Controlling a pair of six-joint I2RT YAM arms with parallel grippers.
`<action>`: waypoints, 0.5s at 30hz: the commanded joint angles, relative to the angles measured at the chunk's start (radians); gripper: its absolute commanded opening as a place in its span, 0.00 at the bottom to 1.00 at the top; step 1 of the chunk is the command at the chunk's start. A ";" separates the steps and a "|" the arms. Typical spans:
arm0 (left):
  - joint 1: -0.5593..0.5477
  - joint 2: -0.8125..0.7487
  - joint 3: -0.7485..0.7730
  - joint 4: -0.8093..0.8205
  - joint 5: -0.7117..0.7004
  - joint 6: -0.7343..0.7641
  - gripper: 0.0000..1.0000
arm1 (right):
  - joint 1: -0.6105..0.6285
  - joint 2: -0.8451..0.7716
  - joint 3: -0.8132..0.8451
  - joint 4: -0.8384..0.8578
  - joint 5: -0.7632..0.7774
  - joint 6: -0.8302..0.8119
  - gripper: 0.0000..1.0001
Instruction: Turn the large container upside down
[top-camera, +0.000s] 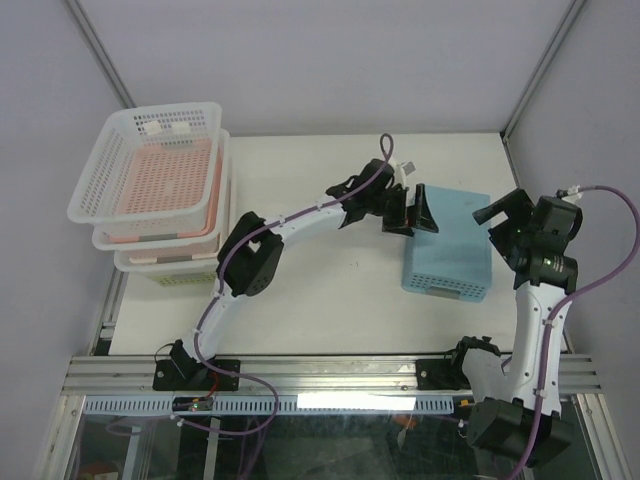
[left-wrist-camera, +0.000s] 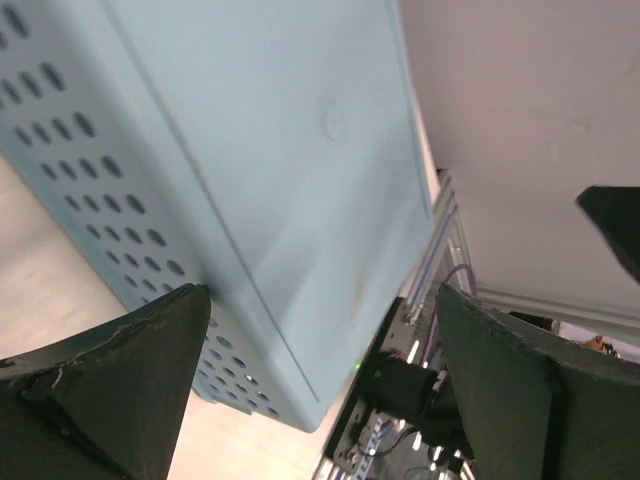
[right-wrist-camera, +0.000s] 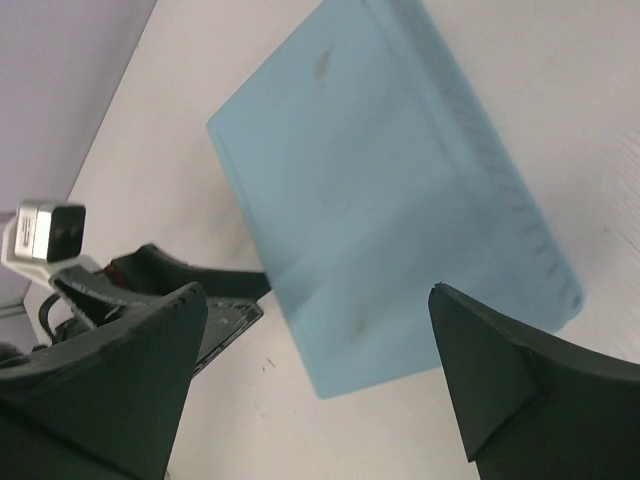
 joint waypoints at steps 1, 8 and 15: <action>-0.078 0.073 0.177 0.067 0.106 -0.052 0.99 | -0.002 -0.060 0.062 -0.093 -0.043 0.003 0.97; -0.004 -0.072 -0.026 0.084 0.068 -0.029 0.99 | -0.001 -0.133 0.058 -0.235 -0.052 0.023 0.95; 0.054 -0.343 -0.349 0.080 -0.026 0.067 0.99 | 0.001 -0.171 -0.086 -0.319 -0.018 0.123 0.93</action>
